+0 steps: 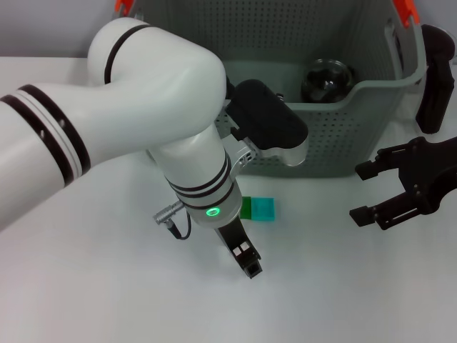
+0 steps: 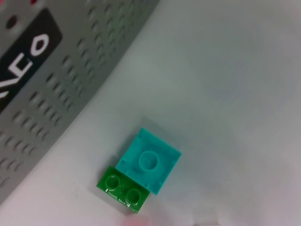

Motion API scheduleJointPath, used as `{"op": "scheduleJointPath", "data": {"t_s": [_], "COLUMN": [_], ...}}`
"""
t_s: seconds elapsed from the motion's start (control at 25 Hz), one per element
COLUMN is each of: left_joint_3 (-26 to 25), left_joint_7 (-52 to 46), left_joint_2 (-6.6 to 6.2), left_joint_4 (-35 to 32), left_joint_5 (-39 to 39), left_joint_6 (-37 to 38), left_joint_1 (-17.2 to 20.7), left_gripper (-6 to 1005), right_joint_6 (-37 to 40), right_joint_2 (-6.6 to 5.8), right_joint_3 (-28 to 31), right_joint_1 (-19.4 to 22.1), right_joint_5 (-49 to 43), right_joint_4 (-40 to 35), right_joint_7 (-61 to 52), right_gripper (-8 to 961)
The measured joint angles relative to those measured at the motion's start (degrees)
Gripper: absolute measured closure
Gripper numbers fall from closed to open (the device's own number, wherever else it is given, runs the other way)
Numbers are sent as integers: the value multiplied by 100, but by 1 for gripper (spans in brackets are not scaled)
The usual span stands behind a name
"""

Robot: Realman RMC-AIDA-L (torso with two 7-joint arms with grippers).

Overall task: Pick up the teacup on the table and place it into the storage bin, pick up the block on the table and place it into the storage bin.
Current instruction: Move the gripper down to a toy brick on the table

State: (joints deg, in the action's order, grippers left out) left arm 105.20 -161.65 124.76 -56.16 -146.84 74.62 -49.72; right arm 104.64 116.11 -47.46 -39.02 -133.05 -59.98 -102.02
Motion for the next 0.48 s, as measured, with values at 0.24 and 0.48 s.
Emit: {"op": "scheduleJointPath", "data": {"t_s": [0.24,0.48], "left_joint_3": [10,58], "left_joint_7": [-11,8], "left_joint_2": [3,4], "left_joint_4": [0,-1], "left_joint_5": [11,-7], "left_joint_6": [-1,-16], "left_joint_1": [-32,-39], "left_gripper": [422,454], "right_joint_6": [-45,-57], "right_joint_2": [0,0], "right_joint_3": [0,0], "right_joint_1": [-1,4], "right_joint_5": [0,-1], "right_joint_4": [4,11], "right_joint_7": [-3,-3], "right_gripper": [7,7]}}
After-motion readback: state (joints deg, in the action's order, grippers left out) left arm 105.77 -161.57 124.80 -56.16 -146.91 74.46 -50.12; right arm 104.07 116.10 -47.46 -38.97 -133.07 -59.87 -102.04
